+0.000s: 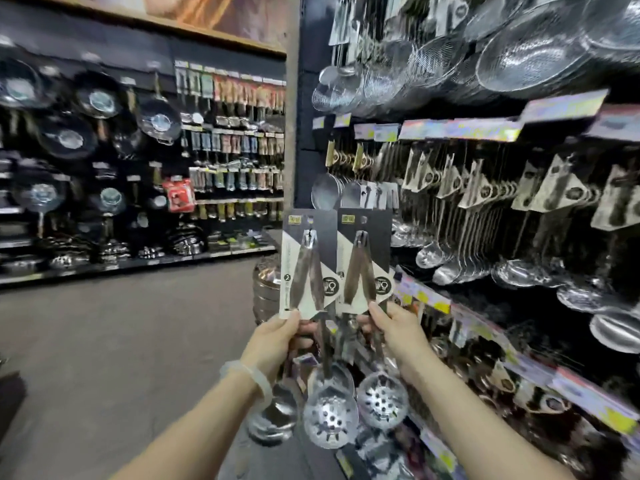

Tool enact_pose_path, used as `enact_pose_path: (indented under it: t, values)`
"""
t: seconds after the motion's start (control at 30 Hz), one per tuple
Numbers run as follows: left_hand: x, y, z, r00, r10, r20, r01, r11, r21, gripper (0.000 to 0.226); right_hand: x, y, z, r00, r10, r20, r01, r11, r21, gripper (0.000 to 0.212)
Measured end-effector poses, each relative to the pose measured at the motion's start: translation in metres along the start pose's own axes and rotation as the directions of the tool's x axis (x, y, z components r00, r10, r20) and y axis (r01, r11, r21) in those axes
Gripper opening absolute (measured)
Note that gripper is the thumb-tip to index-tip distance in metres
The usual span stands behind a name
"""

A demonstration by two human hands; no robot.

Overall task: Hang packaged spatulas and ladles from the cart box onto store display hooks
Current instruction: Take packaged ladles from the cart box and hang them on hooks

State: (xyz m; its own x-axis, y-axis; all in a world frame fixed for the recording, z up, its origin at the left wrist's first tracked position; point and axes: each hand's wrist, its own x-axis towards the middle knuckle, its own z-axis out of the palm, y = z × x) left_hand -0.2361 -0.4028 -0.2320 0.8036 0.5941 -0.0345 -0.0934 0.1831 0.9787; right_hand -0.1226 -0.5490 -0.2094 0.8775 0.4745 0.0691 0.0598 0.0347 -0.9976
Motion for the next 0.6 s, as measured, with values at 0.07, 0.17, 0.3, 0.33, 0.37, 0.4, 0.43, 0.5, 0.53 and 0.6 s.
enact_pose_path:
  t: [0.07, 0.17, 0.3, 0.33, 0.37, 0.4, 0.43, 0.5, 0.53, 0.6]
  values:
    - [0.043, 0.012, -0.021, 1.0, -0.003, 0.029, 0.002, 1.0, 0.028, 0.028, 0.034, -0.002, 0.023, 0.999, -0.015, -0.029, 0.014, 0.999, -0.035, 0.024]
    - [0.106, 0.024, -0.044, 0.996, -0.012, 0.087, 0.009, 0.999, 0.034, 0.031, 0.079, -0.004, 0.045, 0.996, -0.037, -0.081, 0.033, 0.998, -0.053, 0.022]
    - [0.175, 0.02, -0.047, 0.989, -0.055, 0.14, 0.049, 0.998, 0.043, 0.032, 0.13, 0.003, 0.058, 0.988, -0.026, -0.154, 0.005, 0.991, -0.135, 0.027]
    - [0.192, 0.017, -0.044, 0.985, -0.067, 0.159, 0.059, 0.997, 0.055, 0.03, 0.143, 0.005, 0.059, 0.986, -0.018, -0.166, -0.007, 0.989, -0.149, 0.026]
    - [0.209, 0.015, -0.042, 0.981, -0.082, 0.175, 0.072, 0.995, 0.062, 0.029, 0.157, 0.008, 0.061, 0.985, -0.01, -0.173, -0.017, 0.988, -0.154, 0.025]
    - [0.227, 0.012, -0.039, 0.977, -0.094, 0.192, 0.084, 0.995, 0.062, 0.028, 0.171, 0.009, 0.061, 0.983, -0.008, -0.182, -0.019, 0.989, -0.15, 0.024]
    - [0.243, 0.011, -0.036, 0.971, -0.105, 0.213, 0.094, 0.994, 0.063, 0.029, 0.185, 0.011, 0.06, 0.98, -0.014, -0.199, -0.013, 0.991, -0.135, 0.023]
    - [0.279, 0.01, -0.03, 0.956, -0.124, 0.265, 0.107, 0.991, 0.077, 0.031, 0.218, 0.012, 0.057, 0.969, -0.04, -0.244, 0.011, 0.993, -0.12, 0.022]
    - [0.297, 0.009, -0.027, 0.953, -0.123, 0.279, 0.104, 0.991, 0.08, 0.031, 0.235, 0.012, 0.054, 0.961, -0.055, -0.272, 0.023, 0.992, -0.121, 0.023]
    - [0.337, 0.009, -0.019, 0.953, -0.105, 0.285, 0.084, 0.993, 0.083, 0.03, 0.273, 0.013, 0.047, 0.939, -0.066, -0.338, 0.037, 0.995, -0.09, 0.022]
